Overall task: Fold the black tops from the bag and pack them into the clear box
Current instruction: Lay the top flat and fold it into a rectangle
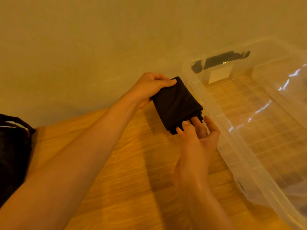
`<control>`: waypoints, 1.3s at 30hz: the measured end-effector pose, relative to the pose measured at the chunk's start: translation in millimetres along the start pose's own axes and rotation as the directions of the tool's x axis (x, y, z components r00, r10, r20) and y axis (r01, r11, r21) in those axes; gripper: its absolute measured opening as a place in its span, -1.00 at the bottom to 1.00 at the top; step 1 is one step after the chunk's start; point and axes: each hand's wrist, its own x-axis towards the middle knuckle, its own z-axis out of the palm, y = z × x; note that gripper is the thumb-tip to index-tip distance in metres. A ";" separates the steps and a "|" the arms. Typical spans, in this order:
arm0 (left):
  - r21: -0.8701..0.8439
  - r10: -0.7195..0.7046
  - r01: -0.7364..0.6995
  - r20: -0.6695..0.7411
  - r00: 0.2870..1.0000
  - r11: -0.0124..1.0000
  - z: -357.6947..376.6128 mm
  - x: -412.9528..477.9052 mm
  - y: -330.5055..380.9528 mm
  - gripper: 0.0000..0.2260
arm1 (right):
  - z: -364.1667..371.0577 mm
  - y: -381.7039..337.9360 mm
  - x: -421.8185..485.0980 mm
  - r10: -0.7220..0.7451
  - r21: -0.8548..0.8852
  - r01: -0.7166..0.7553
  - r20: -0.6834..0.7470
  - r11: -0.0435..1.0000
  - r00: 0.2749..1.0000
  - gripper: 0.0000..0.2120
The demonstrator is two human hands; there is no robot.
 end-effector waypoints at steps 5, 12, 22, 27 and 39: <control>0.104 0.069 -0.065 -0.031 0.997 0.992 8.8 8.9 -6.2 -0.90 | -4.4 9.2 0.4 -0.066 -0.017 0.066 -0.013 0.998 0.998 -0.42; 0.167 0.025 -0.031 0.036 0.999 0.985 9.0 11.2 -9.2 -0.84 | -19.2 13.1 -5.6 -0.186 -0.205 0.194 0.061 0.959 0.981 -0.44; 0.191 0.362 -0.335 -0.132 0.923 0.923 4.0 -20.9 -24.9 -0.68 | -21.3 8.7 28.2 -0.416 -0.618 0.786 0.714 0.004 0.563 -0.60; -0.042 0.307 -0.314 -0.122 0.944 0.949 17.0 -42.1 -43.1 -0.41 | -4.4 2.8 62.0 -0.225 -0.623 0.735 0.783 -0.270 0.580 -0.46; 0.306 0.420 -0.385 -0.058 0.906 0.871 29.7 -26.0 -58.9 -0.13 | -8.4 10.3 61.9 -0.212 -0.688 0.631 0.719 -0.359 0.662 -0.39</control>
